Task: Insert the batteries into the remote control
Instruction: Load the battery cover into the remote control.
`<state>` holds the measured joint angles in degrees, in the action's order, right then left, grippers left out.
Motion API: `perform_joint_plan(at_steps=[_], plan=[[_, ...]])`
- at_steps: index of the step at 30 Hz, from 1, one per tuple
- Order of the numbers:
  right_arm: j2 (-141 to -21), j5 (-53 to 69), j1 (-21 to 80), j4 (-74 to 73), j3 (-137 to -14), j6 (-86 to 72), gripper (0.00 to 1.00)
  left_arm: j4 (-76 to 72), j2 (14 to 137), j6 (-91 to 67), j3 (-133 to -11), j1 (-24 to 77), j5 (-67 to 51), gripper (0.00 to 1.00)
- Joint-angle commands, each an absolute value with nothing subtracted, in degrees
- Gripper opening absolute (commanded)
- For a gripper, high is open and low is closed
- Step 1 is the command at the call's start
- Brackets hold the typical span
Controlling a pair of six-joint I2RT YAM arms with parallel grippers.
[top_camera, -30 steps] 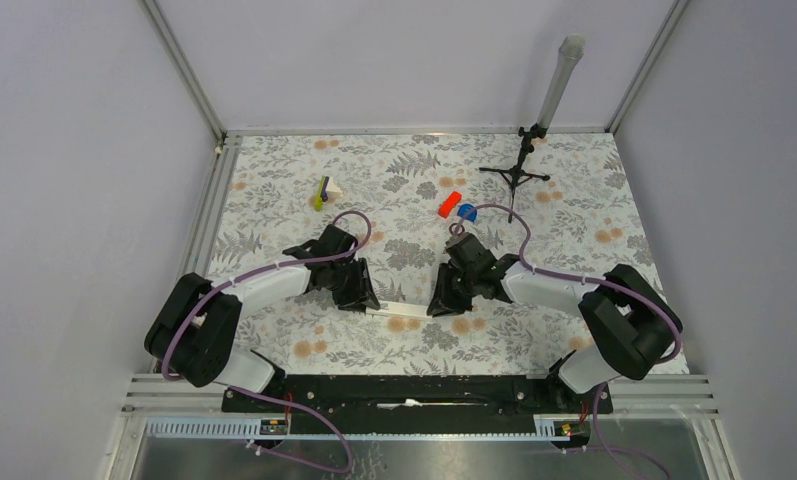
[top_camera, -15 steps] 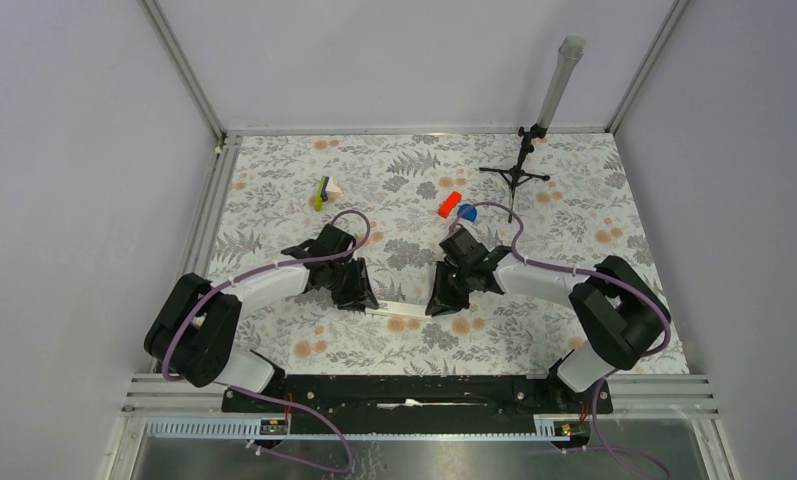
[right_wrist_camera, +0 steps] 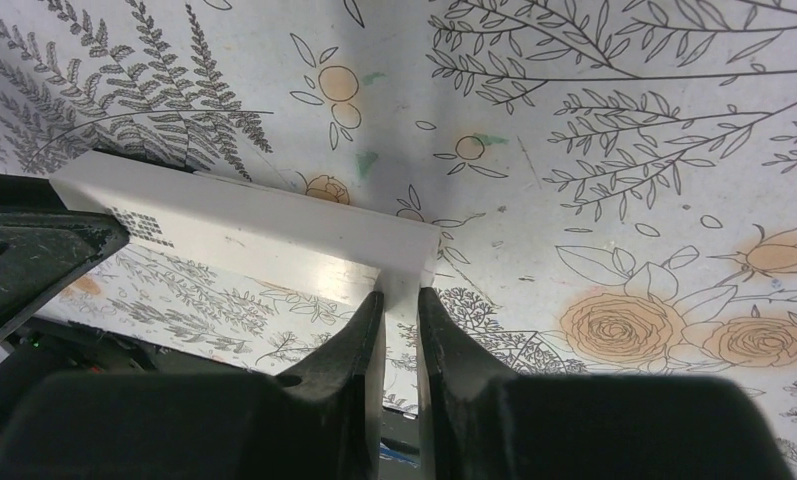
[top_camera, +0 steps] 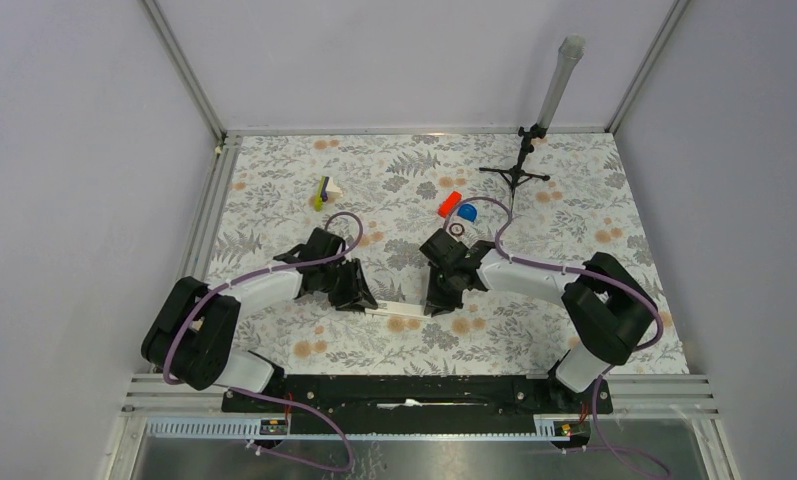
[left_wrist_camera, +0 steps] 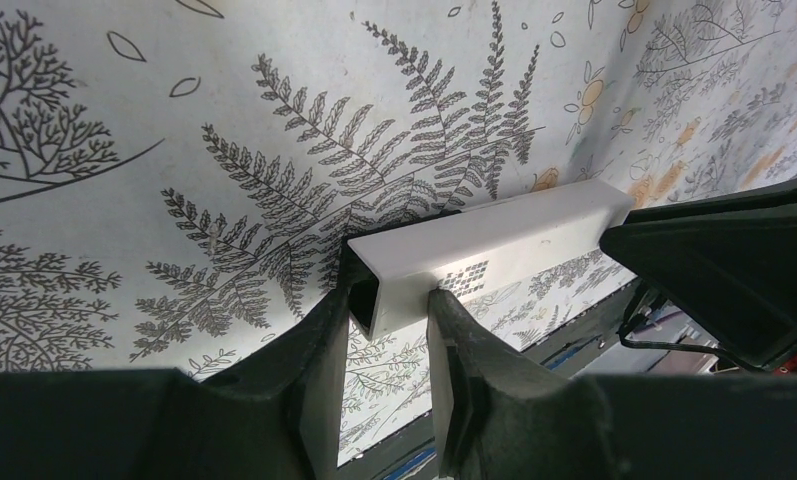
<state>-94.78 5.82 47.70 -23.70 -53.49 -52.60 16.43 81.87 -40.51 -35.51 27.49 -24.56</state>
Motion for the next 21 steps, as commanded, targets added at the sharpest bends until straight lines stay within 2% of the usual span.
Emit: perform_joint_plan(at_steps=[1, 6, 8, 11, 15, 17, 21], plan=[[-105.02, 0.97, 52.87, -15.1, -51.61, -57.06, 0.15, 10.17, 84.61, -41.68, -32.4, 28.41, -26.41, 0.0], [-102.55, -2.45, 52.91, -16.03, -50.58, -57.64, 0.23, 13.79, 83.18, -40.2, -34.61, 28.3, -24.22, 0.0], [-99.91, -4.78, 52.84, -16.74, -49.9, -56.6, 0.32, 15.67, 82.28, -39.33, -36.08, 28.3, -22.76, 0.02], [-95.33, -6.36, 52.5, -16.73, -49.38, -53.1, 0.43, 18.44, 80.68, -37.89, -39.12, 28.3, -21.29, 0.15], [-90.47, -6.84, 52.3, -16.76, -51.36, -44.44, 0.48, 21.8, 78.88, -36.07, -44.34, 28.3, -19.0, 0.33], [-88.12, -7.68, 52.29, -16.71, -52.75, -39.52, 0.59, 24.62, 78.23, -35.29, -47.43, 28.3, -16.65, 0.45], [-83.84, -7.96, 52.3, -13.16, -53.86, -27.07, 0.9, 29.73, 76.58, -33.67, -53.47, 28.22, -10.34, 0.62]])
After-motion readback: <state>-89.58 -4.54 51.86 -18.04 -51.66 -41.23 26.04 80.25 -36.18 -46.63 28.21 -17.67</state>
